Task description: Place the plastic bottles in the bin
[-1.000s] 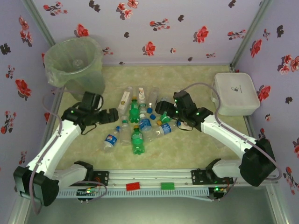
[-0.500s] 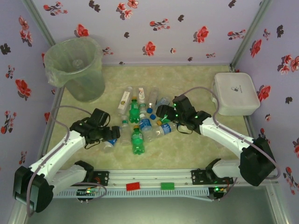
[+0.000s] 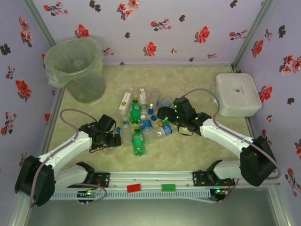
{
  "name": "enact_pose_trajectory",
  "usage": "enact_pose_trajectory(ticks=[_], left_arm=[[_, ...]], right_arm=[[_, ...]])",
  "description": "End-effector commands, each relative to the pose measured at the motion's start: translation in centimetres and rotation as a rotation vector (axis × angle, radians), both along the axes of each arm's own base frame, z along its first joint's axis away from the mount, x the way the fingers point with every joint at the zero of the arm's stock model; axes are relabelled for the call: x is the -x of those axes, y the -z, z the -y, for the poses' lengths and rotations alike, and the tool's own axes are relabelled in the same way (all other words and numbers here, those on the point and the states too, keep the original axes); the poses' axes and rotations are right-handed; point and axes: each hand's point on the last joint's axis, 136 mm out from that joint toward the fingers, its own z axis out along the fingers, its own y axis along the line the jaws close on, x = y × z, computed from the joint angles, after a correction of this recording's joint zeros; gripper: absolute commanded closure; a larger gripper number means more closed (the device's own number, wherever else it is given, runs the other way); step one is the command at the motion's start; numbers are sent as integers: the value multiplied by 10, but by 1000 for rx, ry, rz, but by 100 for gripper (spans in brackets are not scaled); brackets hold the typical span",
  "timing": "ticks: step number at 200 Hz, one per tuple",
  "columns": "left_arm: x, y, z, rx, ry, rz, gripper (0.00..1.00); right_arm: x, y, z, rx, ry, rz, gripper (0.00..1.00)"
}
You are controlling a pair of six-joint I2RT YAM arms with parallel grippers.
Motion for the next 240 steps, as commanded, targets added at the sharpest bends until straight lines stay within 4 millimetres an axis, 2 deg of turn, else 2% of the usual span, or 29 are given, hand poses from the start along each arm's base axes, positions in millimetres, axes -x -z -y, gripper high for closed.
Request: enact_pose_trajectory(ticks=[1, 54, 91, 144, 157, 175, 207, 224, 240], left_arm=[[-11, 4, 3, -1, 2, 50, 5], [-13, 16, 5, -17, 31, 31, 16], [-7, 24, 1, -37, 40, 6, 21], [-5, 18, -2, -33, 38, 29, 34], [-6, 15, -3, -35, 37, 37, 41], [-9, 9, -3, -31, 34, 60, 51], [-14, -13, -4, -13, 12, 118, 60], [-19, -35, -2, 7, 8, 159, 64], [-26, -66, 1, 31, 12, 218, 66]], right_arm=[[-6, 1, 0, 15, 4, 50, 0], [-6, 14, -9, -1, 4, 25, 0], [-6, 10, -9, 4, 4, 34, 0], [-8, 11, -11, 15, -3, 31, 0], [-7, 15, -12, 13, -9, 19, 0], [-5, 20, -15, 13, -24, 3, 0], [-5, 20, -21, 14, -59, -3, 0], [-8, 18, -21, 20, -57, 3, 0], [-11, 18, -20, 31, -47, 12, 0]])
